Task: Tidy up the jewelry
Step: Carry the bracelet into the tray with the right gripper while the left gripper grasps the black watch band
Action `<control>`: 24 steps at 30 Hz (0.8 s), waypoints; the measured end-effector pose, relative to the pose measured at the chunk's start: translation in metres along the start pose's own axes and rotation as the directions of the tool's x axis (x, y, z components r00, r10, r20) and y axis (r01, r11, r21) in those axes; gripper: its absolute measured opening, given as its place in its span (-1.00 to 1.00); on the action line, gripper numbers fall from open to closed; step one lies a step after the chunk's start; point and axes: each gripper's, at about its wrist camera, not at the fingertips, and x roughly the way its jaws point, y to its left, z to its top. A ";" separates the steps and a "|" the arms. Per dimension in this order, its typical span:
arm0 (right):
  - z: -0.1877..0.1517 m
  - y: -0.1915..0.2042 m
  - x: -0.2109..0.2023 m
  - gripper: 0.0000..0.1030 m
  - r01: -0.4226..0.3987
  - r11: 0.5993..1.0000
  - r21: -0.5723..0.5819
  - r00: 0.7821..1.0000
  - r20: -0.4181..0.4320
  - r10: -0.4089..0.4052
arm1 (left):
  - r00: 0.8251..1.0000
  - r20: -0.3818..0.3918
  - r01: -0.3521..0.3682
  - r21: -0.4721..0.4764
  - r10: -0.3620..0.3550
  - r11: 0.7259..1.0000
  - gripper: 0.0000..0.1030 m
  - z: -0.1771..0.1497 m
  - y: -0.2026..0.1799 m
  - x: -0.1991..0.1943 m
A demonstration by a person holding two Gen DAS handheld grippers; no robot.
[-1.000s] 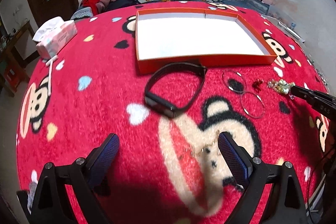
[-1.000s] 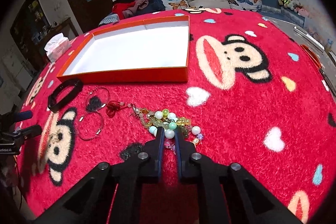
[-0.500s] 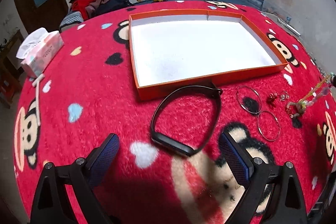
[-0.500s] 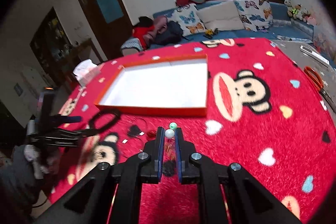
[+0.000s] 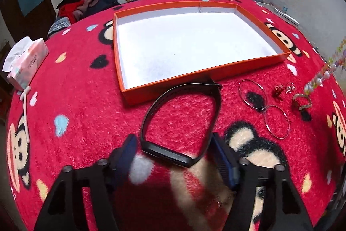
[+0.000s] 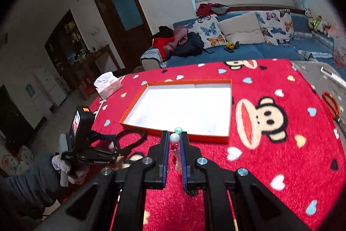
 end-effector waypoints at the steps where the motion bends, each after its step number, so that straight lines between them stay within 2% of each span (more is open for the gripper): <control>1: 0.002 0.001 -0.001 -0.77 0.001 1.000 -0.007 1.000 0.004 -0.001 | 1.000 0.002 -0.006 0.001 0.006 1.000 0.27 0.000 -0.001 0.000; 6: 0.011 0.003 -0.001 -0.77 0.006 1.000 -0.026 1.000 0.020 -0.006 | 1.000 0.004 0.014 -0.032 -0.014 0.999 0.15 -0.003 0.001 -0.008; 15: 0.025 -0.005 0.004 -0.77 0.004 0.999 -0.035 1.000 0.031 -0.003 | 0.997 0.057 0.047 -0.051 -0.044 0.998 0.13 -0.004 0.002 -0.045; 20: 0.038 -0.006 0.014 -0.77 0.009 0.998 -0.059 0.999 0.031 -0.007 | 0.990 0.124 0.068 -0.051 -0.061 0.996 0.13 0.017 0.002 -0.075; 24: 0.051 -0.008 0.024 -0.77 0.017 0.997 -0.075 0.999 0.037 -0.014 | 0.985 0.167 0.060 -0.050 -0.051 0.997 0.13 0.045 0.003 -0.085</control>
